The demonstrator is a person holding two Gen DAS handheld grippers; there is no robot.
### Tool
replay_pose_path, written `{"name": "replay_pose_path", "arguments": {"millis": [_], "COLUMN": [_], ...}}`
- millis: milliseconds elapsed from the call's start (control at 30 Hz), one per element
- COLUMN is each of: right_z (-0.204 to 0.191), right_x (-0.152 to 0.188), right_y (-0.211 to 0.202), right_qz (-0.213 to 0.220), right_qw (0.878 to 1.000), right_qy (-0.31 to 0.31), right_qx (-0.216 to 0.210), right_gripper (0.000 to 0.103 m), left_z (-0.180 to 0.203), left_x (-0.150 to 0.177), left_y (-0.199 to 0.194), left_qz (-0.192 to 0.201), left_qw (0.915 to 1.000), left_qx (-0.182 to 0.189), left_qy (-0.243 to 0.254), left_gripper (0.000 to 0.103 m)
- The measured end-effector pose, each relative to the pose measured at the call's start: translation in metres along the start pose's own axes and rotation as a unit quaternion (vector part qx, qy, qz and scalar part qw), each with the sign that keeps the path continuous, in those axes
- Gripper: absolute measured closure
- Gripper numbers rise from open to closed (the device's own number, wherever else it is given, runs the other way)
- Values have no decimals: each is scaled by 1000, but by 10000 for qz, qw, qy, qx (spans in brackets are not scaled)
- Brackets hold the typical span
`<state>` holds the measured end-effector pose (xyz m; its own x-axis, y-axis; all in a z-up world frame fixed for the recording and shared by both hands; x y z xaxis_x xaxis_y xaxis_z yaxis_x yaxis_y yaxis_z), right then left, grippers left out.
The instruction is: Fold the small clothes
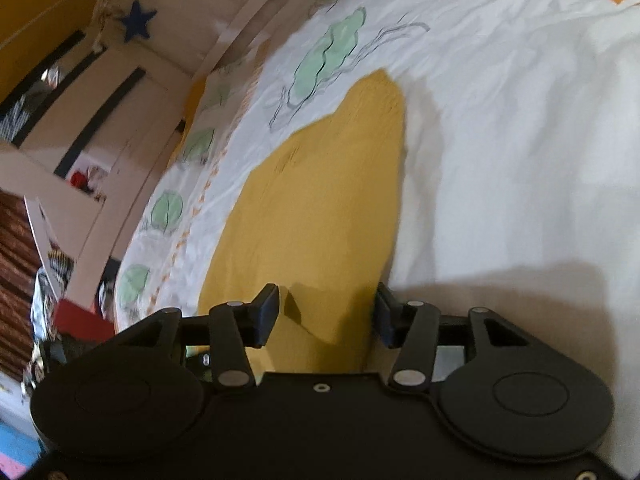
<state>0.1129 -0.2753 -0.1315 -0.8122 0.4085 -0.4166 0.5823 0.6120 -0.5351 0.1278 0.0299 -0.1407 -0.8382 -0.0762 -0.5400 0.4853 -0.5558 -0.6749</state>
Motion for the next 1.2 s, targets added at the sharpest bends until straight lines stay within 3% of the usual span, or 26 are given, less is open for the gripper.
{"name": "replay_pose_path", "arguments": {"millis": [33,100,267,367,400,567,733,800,867,1033,1133,1200], "right_z": [-3,-6,-29,-32,-27,-24,-38,-45,-53,-68,-70,-68], "right_x": [2,3,-3,-2,-1,-4,-13,-17,-22,-38,-47,-51], "right_y": [1,2,-18,-28,-31,-50,-46,-39,-30,-1,20,34], "right_qz": [-58,-147,-62,-225,-252,106,548,702,839,1105,1063,908], "right_qw": [10000,9997,9954,9879,9861,9874,9797,9756,9700,9547,9516,9518], "right_qy": [-79,-174,-698,-978,-985,-865,-1204,-1373,-1586,-2114,-2308,-2396], "right_qx": [10,130,659,1181,1317,1322,1507,1565,1640,1778,1727,1685], "right_gripper": [46,77,79,78,74,71,68,50,44,44,43,43], "left_z": [-2,-7,-11,-15,-17,-9,22,33,42,41,30,21], "left_x": [-1,-3,-11,-16,-19,-35,-51,-55,-57,-61,-63,-64], "left_y": [-1,-1,-16,-24,-27,-44,-42,-34,-21,7,17,23], "left_qz": [2,-18,76,162,185,584,898,899,896,742,661,594], "left_qw": [10000,9997,9986,9984,9983,9951,9896,9875,9854,9816,9814,9819], "left_qx": [29,104,177,-118,-254,-797,-937,-980,-1075,-1377,-1531,-1582], "left_qy": [-62,-224,-503,-521,-496,-83,624,846,971,1099,956,857], "left_gripper": [81,81,81,81,81,81,80,77,73,70,69,62]}}
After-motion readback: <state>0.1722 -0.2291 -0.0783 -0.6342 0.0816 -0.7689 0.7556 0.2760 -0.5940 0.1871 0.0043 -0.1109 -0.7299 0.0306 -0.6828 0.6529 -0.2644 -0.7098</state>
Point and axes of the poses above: each gripper's, at about its wrist camera, not at the fingertips, and y roughly the way its jaws point, z to its right, x to its underside, the point moved 3 cm from there along y, roughly the way its jaws point, and after that the axes turned 1 degree about -z, right-handed, at the moved point
